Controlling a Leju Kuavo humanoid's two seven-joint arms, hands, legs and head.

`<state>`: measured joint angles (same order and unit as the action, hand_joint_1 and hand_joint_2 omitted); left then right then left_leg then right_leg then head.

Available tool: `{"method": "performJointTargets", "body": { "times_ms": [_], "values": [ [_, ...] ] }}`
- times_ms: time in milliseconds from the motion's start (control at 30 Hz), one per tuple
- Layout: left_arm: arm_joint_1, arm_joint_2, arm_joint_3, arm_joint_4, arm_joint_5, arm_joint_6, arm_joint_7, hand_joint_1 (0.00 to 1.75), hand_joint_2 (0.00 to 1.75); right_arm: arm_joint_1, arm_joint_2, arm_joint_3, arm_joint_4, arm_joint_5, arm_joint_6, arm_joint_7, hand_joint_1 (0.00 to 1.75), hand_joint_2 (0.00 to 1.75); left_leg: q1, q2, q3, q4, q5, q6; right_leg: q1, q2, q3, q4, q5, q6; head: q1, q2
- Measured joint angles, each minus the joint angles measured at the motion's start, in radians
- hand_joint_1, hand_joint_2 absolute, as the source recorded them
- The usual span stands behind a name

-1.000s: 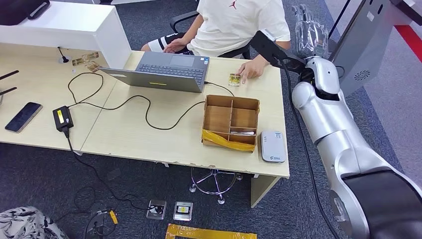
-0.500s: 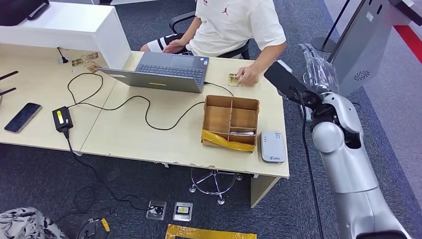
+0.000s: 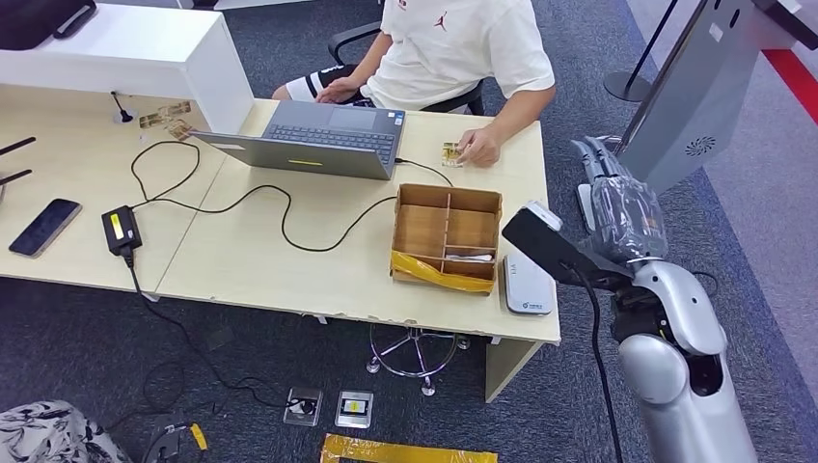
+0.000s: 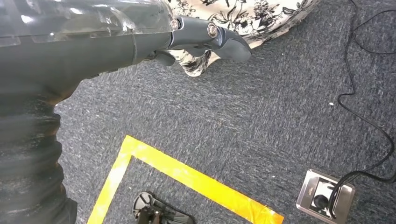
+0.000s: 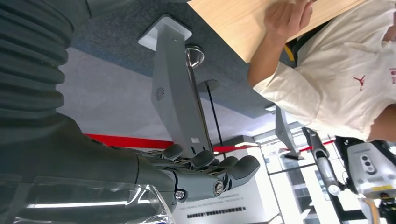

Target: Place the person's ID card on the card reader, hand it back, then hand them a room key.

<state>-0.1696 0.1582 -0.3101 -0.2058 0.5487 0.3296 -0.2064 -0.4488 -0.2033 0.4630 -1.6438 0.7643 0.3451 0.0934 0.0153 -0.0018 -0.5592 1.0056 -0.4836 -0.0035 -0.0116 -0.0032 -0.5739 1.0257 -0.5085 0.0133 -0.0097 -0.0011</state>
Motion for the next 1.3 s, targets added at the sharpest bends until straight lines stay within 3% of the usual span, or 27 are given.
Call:
{"method": "performJointTargets", "body": {
  "times_ms": [167, 333, 533, 967, 1300],
  "values": [
    [-0.001, 0.0, 0.0, 0.0, -0.005, 0.001, 0.0, 0.0, 1.75, 0.023, 0.0, 0.013, 0.0, 0.039, -0.018, -0.032, 0.0, 1.75, 0.0, 0.0, 0.0, 0.0, 0.0, 0.0, 0.0, 0.0, 0.0, 0.0, 0.0, 0.0, 0.0, 0.0],
    [-0.006, -0.001, 0.0, 0.0, -0.011, 0.003, 0.008, 0.0, 1.75, 0.028, 0.008, 0.044, 0.045, 0.17, -0.09, -0.085, 0.0, 1.75, 0.0, 0.0, -0.001, 0.0, 0.0, 0.0, 0.0, 0.0, 0.0, 0.0, 0.0, 0.0, 0.0, 0.0],
    [-0.025, -0.004, 0.0, -0.001, -0.027, 0.005, 0.024, 0.0, 1.75, 0.026, 0.07, 0.121, 0.223, 0.277, -0.167, -0.149, 0.0, 1.75, 0.0, -0.001, -0.001, 0.0, 0.0, 0.0, 0.0, -0.001, 0.0, 0.001, 0.0, 0.0, 0.0, 0.0],
    [-0.04, -0.009, 0.0, -0.002, -0.035, 0.009, 0.036, 0.0, 1.75, 0.015, 0.171, 0.232, 0.462, 0.323, -0.214, -0.172, 0.0, 1.75, 0.0, -0.001, -0.001, 0.0, 0.0, 0.0, 0.0, -0.001, -0.001, 0.002, -0.001, -0.001, 0.0, 0.0],
    [-0.039, -0.009, 0.0, -0.002, -0.035, 0.012, 0.039, 0.0, 1.75, 0.007, 0.207, 0.272, 0.557, 0.326, -0.226, -0.175, 0.0, 1.75, 0.0, -0.001, -0.001, 0.0, 0.0, 0.0, 0.0, -0.001, -0.001, 0.002, -0.001, -0.001, 0.0, 0.0]
  ]
}}
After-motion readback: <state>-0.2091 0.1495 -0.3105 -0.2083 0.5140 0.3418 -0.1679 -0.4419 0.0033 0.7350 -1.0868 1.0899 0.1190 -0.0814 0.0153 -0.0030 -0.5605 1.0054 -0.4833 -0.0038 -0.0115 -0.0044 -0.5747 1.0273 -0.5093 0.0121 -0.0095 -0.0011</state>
